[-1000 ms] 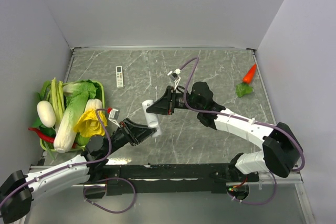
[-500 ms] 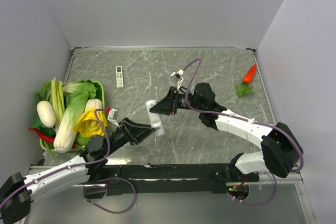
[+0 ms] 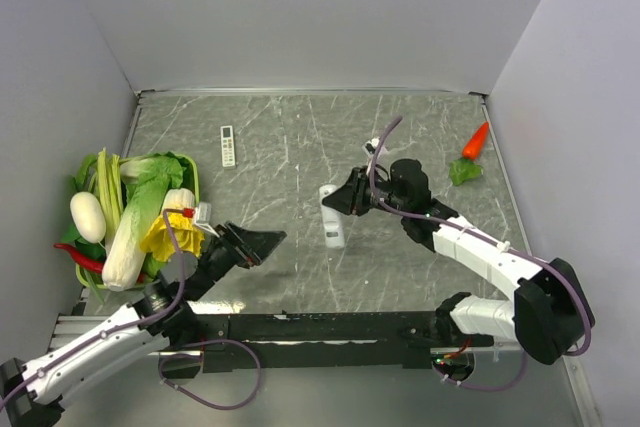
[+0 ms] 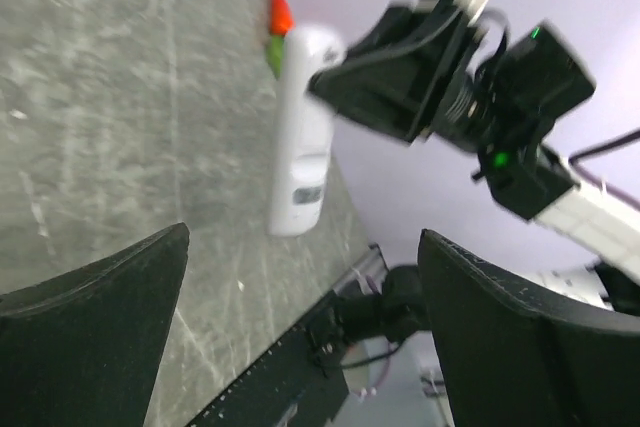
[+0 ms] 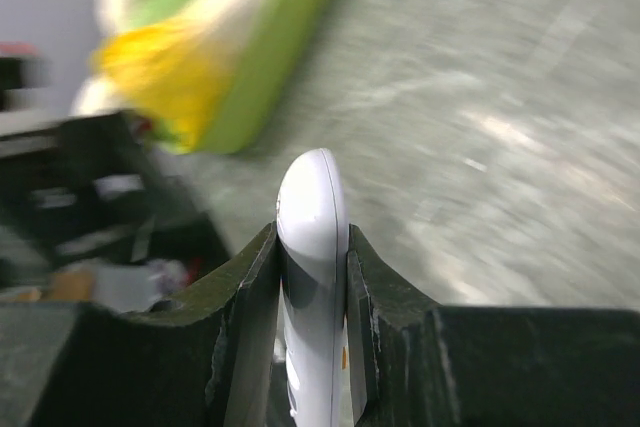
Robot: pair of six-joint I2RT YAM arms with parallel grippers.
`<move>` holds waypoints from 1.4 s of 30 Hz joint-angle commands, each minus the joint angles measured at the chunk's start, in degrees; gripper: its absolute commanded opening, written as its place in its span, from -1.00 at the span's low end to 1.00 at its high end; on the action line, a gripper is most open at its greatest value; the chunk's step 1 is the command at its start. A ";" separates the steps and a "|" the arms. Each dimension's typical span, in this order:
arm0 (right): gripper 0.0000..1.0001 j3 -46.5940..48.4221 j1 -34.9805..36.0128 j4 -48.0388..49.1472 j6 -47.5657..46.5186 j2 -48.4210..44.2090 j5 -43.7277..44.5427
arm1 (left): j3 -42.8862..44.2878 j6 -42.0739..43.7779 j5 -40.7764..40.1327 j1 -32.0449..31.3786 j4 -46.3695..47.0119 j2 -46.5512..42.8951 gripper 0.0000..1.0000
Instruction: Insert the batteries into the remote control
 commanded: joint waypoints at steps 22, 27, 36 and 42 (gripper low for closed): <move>0.03 -11.53 -12.78 14.80 7.69 27.05 8.28 | 30.69 10.52 -29.87 0.09 -46.47 -10.14 0.99; 0.85 -9.88 -13.66 4.09 3.47 20.47 17.57 | 32.00 11.49 -30.76 0.00 -47.27 -9.00 0.99; 0.99 1.81 -13.84 -28.70 -3.04 4.12 38.76 | 32.01 13.94 -29.18 -0.09 -40.77 0.75 0.99; 0.99 5.86 -13.93 -39.96 -5.32 -12.66 51.43 | 33.24 19.82 -24.09 0.70 -29.71 13.75 0.94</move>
